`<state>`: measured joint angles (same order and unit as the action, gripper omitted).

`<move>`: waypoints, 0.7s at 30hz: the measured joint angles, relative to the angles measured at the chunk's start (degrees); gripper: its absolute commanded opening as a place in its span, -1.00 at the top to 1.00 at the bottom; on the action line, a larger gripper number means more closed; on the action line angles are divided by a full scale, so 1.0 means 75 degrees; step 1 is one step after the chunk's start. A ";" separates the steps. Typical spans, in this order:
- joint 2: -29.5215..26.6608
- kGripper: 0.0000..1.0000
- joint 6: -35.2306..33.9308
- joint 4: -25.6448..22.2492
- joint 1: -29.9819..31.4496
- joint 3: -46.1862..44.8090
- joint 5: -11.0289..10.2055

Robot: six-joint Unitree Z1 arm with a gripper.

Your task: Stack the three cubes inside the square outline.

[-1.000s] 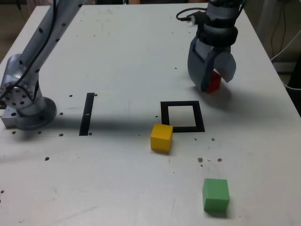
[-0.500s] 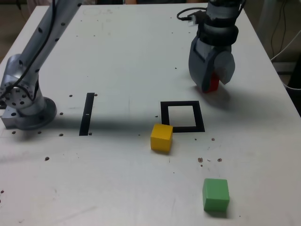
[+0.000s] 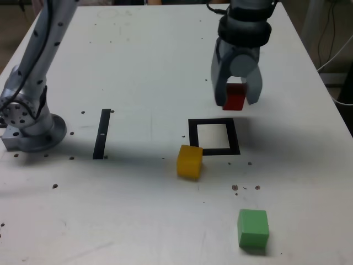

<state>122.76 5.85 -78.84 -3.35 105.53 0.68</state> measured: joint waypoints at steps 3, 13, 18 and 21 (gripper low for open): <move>-0.0263 0.40 0.0331 0.0002 0.0244 -0.0378 -0.0045; -0.0959 0.39 0.0380 0.1740 0.0666 -0.2518 0.0021; -0.1226 0.39 0.0050 0.2032 0.0669 -0.2988 0.0091; -0.1332 0.39 -0.0248 0.2067 0.0669 -0.3083 0.0130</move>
<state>112.77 3.99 -63.33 1.67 82.41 1.66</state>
